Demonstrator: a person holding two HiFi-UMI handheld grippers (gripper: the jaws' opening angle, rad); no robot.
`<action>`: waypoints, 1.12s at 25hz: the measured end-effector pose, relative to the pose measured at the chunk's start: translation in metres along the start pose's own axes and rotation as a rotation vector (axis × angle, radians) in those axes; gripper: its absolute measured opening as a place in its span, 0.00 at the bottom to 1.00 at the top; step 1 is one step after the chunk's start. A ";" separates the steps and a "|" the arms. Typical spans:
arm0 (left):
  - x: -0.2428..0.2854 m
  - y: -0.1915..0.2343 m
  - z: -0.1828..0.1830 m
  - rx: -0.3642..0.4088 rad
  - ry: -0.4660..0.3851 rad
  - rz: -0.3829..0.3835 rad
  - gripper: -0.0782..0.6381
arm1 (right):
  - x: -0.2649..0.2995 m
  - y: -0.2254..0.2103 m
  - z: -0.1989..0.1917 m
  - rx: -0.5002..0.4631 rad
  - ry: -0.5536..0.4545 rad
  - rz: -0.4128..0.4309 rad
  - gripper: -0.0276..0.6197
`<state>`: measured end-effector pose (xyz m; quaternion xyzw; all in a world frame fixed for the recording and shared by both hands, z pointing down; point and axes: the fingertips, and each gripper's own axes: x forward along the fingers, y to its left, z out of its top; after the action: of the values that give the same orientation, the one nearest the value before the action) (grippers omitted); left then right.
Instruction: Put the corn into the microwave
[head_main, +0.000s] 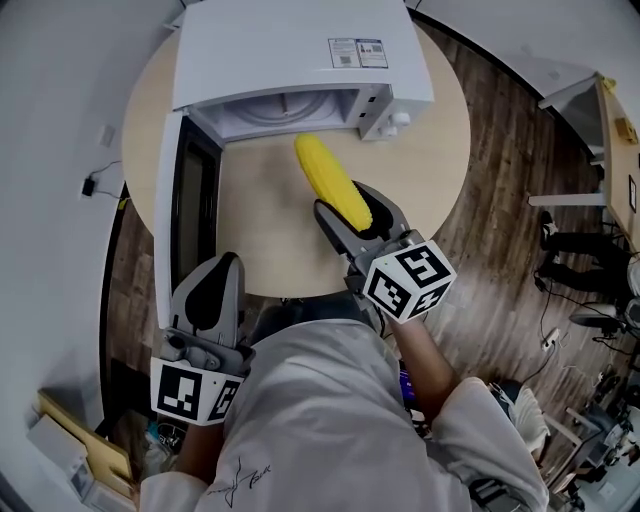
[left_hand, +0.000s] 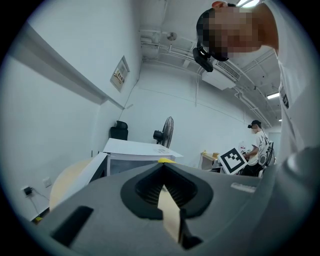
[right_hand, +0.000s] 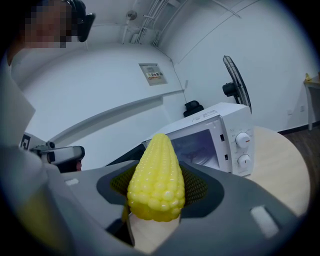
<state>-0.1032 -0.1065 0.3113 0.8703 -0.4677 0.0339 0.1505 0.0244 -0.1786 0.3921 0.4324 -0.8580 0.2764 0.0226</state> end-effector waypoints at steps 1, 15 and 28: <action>-0.001 0.002 0.000 0.002 0.005 0.006 0.10 | 0.004 -0.002 -0.002 0.002 0.004 0.000 0.45; 0.008 0.018 -0.002 -0.017 0.023 0.057 0.10 | 0.051 -0.033 -0.014 0.019 0.068 -0.004 0.45; 0.020 0.027 0.001 -0.034 0.030 0.072 0.10 | 0.111 -0.054 -0.021 0.000 0.089 -0.040 0.45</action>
<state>-0.1144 -0.1366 0.3200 0.8496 -0.4970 0.0443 0.1709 -0.0087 -0.2741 0.4653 0.4370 -0.8473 0.2947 0.0662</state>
